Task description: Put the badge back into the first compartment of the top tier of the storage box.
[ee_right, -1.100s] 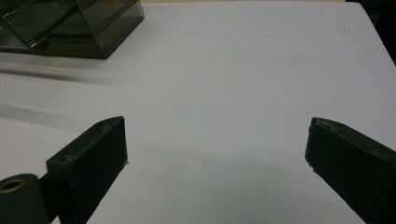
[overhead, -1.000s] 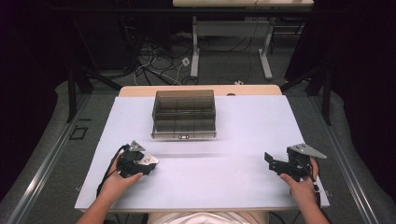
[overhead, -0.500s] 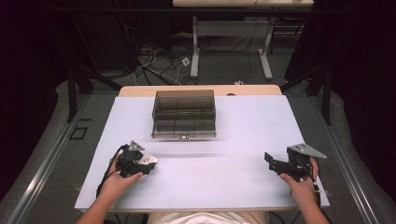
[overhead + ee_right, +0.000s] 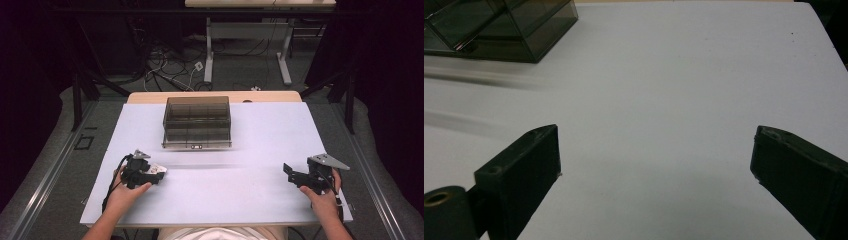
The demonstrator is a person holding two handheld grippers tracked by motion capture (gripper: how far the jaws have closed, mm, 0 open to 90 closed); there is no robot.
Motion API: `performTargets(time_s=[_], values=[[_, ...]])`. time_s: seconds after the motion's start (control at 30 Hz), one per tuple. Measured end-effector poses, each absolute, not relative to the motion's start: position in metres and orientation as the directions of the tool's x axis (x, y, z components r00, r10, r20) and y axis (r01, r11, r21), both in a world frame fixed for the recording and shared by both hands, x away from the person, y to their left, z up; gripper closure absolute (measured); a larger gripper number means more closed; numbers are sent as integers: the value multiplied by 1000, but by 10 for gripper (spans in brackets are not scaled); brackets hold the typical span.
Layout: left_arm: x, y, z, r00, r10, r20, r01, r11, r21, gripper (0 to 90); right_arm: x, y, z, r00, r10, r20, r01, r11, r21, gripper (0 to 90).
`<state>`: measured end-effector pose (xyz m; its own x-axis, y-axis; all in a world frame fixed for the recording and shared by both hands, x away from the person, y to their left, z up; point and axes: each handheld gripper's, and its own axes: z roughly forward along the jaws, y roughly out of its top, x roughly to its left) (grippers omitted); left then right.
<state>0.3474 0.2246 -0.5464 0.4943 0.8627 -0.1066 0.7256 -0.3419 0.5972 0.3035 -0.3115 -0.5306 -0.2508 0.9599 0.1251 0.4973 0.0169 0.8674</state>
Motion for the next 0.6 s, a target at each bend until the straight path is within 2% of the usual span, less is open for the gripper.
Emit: performTargets(time_s=[0.6], values=[[347,237,-539,346,928,-139,770,-197,606,332,304,-311,-531,-252,959,125,499,18,866,58]])
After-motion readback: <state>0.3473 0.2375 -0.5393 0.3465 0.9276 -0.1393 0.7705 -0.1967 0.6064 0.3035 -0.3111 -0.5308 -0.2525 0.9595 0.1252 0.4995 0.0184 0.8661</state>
